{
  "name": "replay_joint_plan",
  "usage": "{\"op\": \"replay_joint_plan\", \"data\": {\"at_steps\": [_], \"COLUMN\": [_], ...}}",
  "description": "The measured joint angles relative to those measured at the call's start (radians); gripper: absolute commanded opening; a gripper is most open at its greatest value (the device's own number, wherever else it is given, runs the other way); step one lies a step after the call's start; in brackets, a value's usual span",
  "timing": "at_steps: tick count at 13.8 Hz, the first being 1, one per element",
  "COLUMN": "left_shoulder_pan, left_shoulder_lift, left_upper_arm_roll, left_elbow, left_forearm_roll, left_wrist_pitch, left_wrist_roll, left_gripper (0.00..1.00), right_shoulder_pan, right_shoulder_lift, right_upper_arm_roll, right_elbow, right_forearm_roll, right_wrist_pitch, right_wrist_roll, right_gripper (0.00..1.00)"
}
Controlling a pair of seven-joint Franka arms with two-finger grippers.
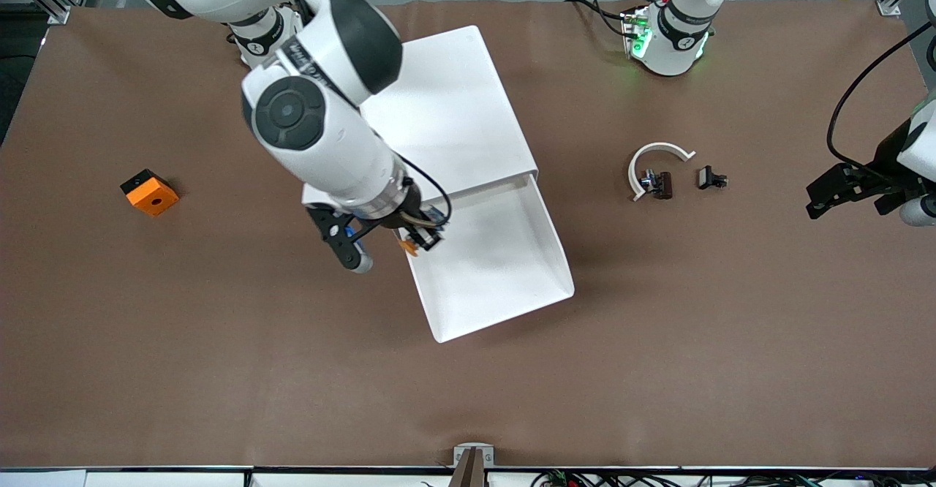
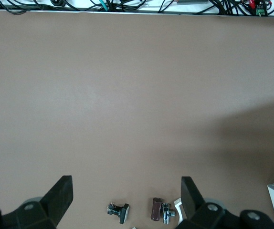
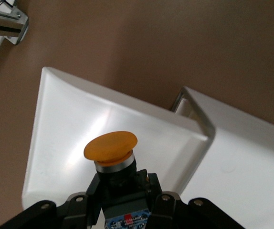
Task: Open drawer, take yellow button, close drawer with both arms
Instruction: 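Carry the orange button beside the orange button box with the right gripper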
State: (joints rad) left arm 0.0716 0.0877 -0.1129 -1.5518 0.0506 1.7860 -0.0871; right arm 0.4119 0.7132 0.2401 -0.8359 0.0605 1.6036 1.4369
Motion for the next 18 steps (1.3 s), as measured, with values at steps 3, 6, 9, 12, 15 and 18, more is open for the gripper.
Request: {"op": "replay_joint_plan", "data": {"at_steps": [3, 6, 9, 12, 15, 18], "left_shoulder_pan": [0.000, 0.000, 0.000, 0.000, 0.000, -0.002], "left_shoulder_lift": [0.000, 0.000, 0.000, 0.000, 0.000, -0.004], "left_upper_arm_roll": [0.000, 0.000, 0.000, 0.000, 0.000, 0.000], "left_elbow": [-0.001, -0.002, -0.002, -0.003, -0.003, 0.014], "left_forearm_roll": [0.000, 0.000, 0.000, 0.000, 0.000, 0.000], "left_wrist_pitch": [0.000, 0.000, 0.000, -0.001, -0.039, -0.098], "left_wrist_roll": [0.000, 0.000, 0.000, -0.001, -0.005, -0.004], "left_gripper": [1.00, 1.00, 1.00, 1.00, 1.00, 1.00], "right_shoulder_pan": [-0.099, -0.188, -0.278, -0.377, -0.450, -0.499], "right_shoulder_lift": [-0.053, -0.127, -0.207, -0.366, -0.545, -0.654], "right_upper_arm_roll": [0.003, 0.005, 0.006, 0.006, 0.006, 0.004], "right_elbow": [0.008, -0.001, -0.121, -0.425, -0.743, -0.947], "right_forearm_roll": [0.002, 0.002, 0.002, 0.001, 0.001, 0.000], "right_wrist_pitch": [-0.114, -0.251, -0.257, -0.111, 0.017, 0.112], "right_wrist_roll": [-0.236, -0.493, -0.697, -0.919, -1.072, -1.184], "right_gripper": [0.00, 0.00, 0.00, 0.00, 0.00, 0.00]}}
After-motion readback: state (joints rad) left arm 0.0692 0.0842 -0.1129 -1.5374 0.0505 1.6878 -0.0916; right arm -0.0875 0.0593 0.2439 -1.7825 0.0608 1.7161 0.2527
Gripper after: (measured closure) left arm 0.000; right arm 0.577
